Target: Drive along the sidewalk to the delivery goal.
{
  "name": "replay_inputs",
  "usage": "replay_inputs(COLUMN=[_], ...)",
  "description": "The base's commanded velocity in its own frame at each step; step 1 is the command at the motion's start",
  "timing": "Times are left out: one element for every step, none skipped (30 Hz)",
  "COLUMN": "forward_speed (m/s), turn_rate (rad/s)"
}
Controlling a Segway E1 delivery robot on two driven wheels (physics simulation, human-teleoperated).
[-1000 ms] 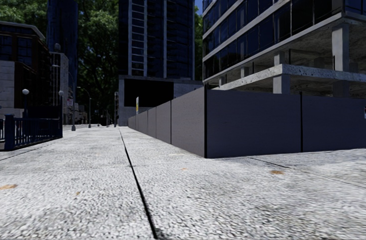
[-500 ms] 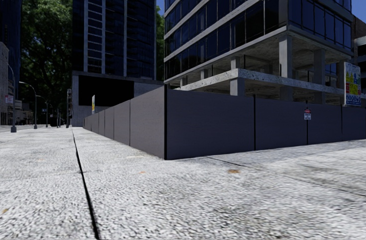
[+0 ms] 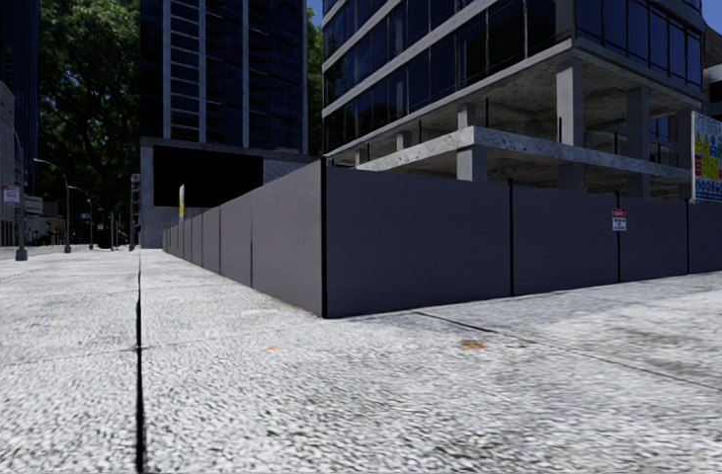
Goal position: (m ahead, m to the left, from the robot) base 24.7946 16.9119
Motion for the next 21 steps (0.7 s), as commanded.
replay_inputs(forward_speed=[0.67,0.67,0.67,0.67,0.67,0.67,0.67,0.67,0.67,0.68,0.69,0.69,0.70,0.71,0.71,0.71,0.73,0.75,0.76,0.76,0.78], turn_rate=[0.29,0.33,0.40,0.40,0.45,0.49,0.50,0.50,0.50,0.51,0.52,0.52,0.55,0.57,0.60,0.60,0.62,0.62,0.62,0.62,0.62])
